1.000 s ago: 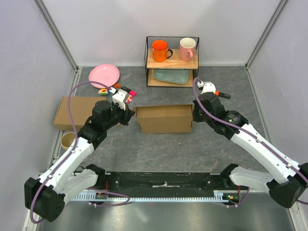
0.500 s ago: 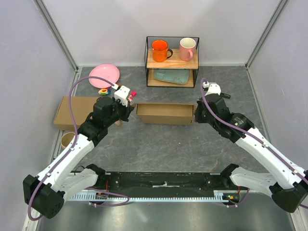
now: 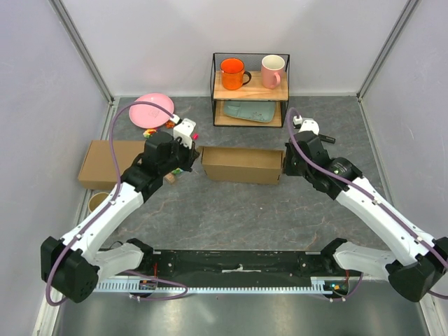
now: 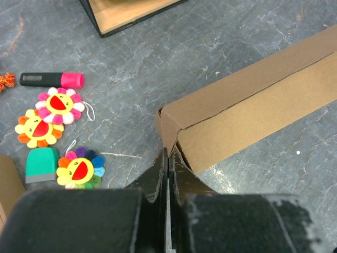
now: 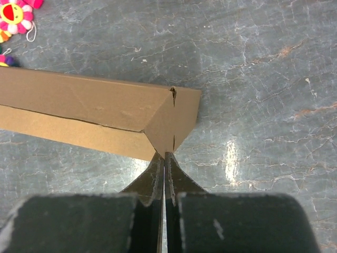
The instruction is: Fold the paper box
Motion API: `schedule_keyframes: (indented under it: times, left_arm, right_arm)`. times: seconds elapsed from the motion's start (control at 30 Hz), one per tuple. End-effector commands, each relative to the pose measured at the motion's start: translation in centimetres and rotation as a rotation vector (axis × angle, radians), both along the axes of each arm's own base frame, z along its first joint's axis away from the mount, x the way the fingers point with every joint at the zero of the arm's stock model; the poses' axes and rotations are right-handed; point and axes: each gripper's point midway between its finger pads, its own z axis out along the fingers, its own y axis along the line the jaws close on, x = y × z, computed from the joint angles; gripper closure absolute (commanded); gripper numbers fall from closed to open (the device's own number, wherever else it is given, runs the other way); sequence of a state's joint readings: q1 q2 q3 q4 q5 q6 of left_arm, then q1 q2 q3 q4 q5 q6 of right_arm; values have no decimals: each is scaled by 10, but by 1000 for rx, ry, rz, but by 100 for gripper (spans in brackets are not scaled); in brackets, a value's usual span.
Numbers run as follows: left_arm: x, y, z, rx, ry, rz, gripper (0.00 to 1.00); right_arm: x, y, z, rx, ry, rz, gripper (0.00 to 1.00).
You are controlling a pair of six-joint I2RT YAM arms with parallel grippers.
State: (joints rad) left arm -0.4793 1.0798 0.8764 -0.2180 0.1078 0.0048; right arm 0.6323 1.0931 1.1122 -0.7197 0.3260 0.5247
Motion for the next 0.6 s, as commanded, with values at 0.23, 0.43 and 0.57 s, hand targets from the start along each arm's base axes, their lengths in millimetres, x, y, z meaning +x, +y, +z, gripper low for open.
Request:
schedule_keyframes:
  times: [0.23, 0.43, 0.57]
  left_arm:
    - [16, -24, 15, 66, -45, -22, 98]
    - [23, -31, 4, 117, -28, -36, 98]
    - [28, -30, -2, 151, -25, -26, 98]
  right_arm:
    - [40, -8, 7, 272, 51, -64, 100]
    - [49, -10, 7, 321, 67, -70, 100]
    - [52, -9, 10, 353, 79, -63, 100]
